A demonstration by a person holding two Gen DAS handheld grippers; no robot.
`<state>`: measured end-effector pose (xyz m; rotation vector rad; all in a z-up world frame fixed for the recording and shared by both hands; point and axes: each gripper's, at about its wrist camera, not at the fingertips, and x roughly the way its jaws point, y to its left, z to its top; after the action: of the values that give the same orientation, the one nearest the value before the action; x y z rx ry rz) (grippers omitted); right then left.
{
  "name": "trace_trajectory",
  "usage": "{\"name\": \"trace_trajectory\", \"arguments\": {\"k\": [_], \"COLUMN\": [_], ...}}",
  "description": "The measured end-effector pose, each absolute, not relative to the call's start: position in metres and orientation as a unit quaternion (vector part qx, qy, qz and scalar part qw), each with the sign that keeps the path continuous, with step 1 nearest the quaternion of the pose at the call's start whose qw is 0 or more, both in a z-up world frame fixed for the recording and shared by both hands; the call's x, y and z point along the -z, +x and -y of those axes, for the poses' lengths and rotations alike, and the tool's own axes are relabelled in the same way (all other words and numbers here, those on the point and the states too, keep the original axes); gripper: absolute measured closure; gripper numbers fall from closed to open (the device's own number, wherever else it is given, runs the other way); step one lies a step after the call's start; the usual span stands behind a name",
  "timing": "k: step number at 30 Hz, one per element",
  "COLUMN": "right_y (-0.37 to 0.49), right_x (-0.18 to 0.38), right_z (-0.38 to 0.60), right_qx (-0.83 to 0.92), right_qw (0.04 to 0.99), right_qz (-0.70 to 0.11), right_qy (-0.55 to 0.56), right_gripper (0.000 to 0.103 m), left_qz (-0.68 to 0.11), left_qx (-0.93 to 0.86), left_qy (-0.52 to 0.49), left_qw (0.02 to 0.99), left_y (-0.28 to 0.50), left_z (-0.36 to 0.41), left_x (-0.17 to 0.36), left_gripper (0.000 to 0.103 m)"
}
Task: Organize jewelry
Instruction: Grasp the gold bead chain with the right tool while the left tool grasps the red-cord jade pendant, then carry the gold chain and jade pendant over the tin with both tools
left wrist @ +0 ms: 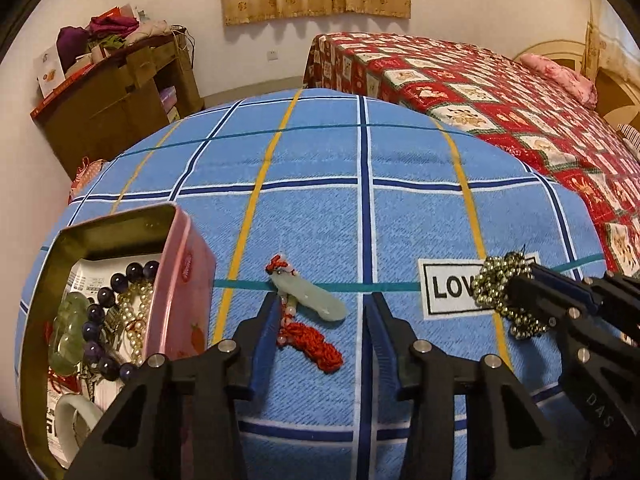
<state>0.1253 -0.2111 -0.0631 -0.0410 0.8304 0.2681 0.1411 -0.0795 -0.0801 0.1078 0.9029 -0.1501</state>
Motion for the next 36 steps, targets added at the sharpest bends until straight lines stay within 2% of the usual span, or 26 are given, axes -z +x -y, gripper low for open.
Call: {"name": "trace_trajectory", "arguments": {"k": [4, 5, 6, 8, 12, 17, 25, 36], "right_y": [0.125, 0.124, 0.124, 0.124, 0.123, 0.12, 0.113, 0.098], "right_x": [0.063, 0.063, 0.063, 0.063, 0.063, 0.061, 0.055, 0.02], "right_z": [0.211, 0.211, 0.211, 0.211, 0.21, 0.211, 0.208, 0.186], "right_qx": [-0.133, -0.134, -0.134, -0.135, -0.137, -0.145, -0.173, -0.198], "right_qw": [0.906, 0.906, 0.906, 0.906, 0.906, 0.909, 0.91, 0.921], "right_qz": [-0.402, -0.402, -0.402, -0.401, -0.401, -0.39, -0.376, -0.336], "right_qy": [-0.02, -0.02, -0.02, -0.021, -0.02, -0.015, -0.006, -0.01], "right_gripper": [0.089, 0.089, 0.089, 0.089, 0.089, 0.09, 0.09, 0.091], "left_qz": [-0.432, -0.431, -0.431, -0.43, -0.429, -0.423, -0.4, -0.357], "left_qx": [0.075, 0.078, 0.083, 0.088, 0.093, 0.096, 0.111, 0.101], "left_qy": [0.042, 0.042, 0.042, 0.05, 0.057, 0.06, 0.068, 0.055], "left_qw": [0.898, 0.898, 0.898, 0.897, 0.897, 0.899, 0.907, 0.927], "left_y": [0.143, 0.141, 0.139, 0.133, 0.126, 0.118, 0.098, 0.078], "left_z": [0.078, 0.078, 0.079, 0.082, 0.085, 0.083, 0.082, 0.057], "left_x": [0.081, 0.08, 0.08, 0.078, 0.077, 0.072, 0.052, 0.017], "left_gripper": [0.058, 0.064, 0.076, 0.086, 0.091, 0.095, 0.095, 0.095]}}
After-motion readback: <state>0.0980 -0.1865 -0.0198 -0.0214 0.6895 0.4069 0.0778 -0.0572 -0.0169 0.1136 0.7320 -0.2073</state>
